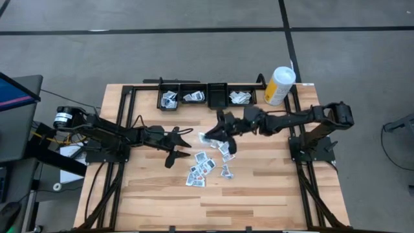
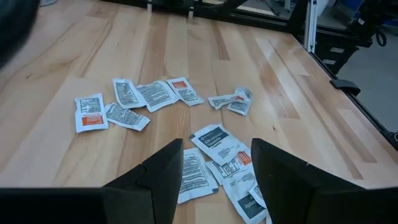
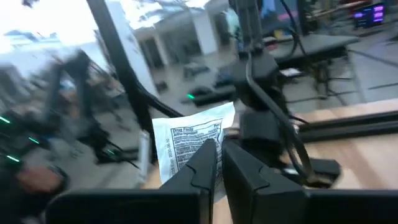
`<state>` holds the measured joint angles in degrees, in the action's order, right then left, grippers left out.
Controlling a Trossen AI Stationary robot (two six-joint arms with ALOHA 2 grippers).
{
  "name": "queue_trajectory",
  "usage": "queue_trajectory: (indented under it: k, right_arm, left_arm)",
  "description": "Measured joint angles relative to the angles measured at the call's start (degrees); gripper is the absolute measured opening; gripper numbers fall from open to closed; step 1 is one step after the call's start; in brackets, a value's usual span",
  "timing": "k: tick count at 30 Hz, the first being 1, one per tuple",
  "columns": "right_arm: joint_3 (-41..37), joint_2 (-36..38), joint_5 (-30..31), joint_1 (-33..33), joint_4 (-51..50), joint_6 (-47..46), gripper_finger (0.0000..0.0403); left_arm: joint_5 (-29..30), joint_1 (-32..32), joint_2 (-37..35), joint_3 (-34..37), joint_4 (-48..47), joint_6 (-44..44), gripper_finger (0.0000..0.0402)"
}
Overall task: Pick & Place First Aid Supplies
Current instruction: Put the black towelette pack into the middle left black bin
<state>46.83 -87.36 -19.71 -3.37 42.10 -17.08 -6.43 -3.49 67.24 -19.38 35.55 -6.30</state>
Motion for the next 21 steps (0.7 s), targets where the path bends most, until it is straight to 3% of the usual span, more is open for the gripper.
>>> queue_trajectory:
  k: [3, 13, 21]
  right_arm:
    - [0.0, 0.0, -4.1, -2.3, 1.7, -3.3, 0.0014]
    - [0.0, 0.0, -4.4, -5.6, 1.7, -3.3, 0.0015]
    - [0.0, 0.0, -3.9, -7.7, 1.3, 4.4, 0.0013]
  left_arm:
    - [0.1, 0.0, 0.0, 0.0, 0.1, 0.0, 0.0191]
    - [0.9, 0.0, 0.0, 0.0, 0.5, 0.1, 0.0191]
    - [2.3, 0.0, 0.0, 0.0, 0.5, 3.8, 0.0191]
